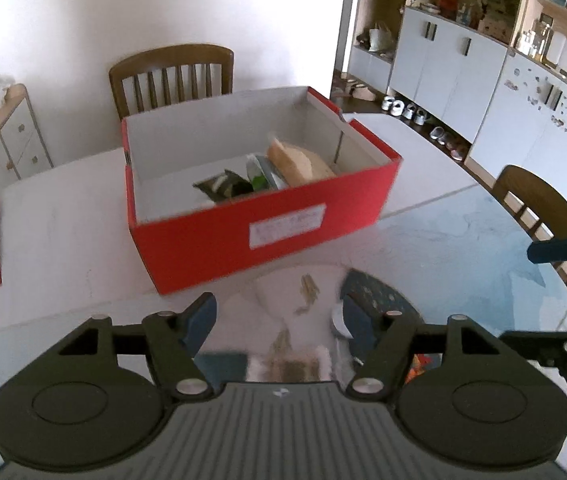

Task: Organize objects
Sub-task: 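Move both tools back from the box to the items on the table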

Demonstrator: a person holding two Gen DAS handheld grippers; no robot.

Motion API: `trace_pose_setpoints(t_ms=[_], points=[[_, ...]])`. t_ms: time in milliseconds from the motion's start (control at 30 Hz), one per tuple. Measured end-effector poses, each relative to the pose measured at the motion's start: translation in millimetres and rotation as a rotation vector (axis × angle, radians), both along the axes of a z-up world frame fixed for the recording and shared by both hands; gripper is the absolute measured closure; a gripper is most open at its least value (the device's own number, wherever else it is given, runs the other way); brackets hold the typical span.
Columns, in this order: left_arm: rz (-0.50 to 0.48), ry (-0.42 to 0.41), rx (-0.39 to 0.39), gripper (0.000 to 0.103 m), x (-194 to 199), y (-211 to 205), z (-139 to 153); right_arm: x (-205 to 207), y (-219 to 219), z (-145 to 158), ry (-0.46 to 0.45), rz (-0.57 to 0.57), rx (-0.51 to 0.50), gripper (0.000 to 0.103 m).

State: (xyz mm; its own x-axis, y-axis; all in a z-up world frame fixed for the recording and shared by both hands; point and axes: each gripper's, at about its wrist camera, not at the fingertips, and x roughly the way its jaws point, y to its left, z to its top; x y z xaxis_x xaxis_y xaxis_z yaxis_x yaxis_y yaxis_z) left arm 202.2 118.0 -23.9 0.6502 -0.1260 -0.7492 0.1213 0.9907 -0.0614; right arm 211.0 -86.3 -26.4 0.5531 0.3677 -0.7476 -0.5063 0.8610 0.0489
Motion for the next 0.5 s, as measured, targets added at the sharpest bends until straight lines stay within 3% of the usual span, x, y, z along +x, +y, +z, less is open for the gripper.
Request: trace_pose_setpoints(t_ms=[500], points=[[0.013,0.038,-0.028,0.017,-80,-2,-48,-35,-2,-29,0.024,-0.006,-0.035,0.005]])
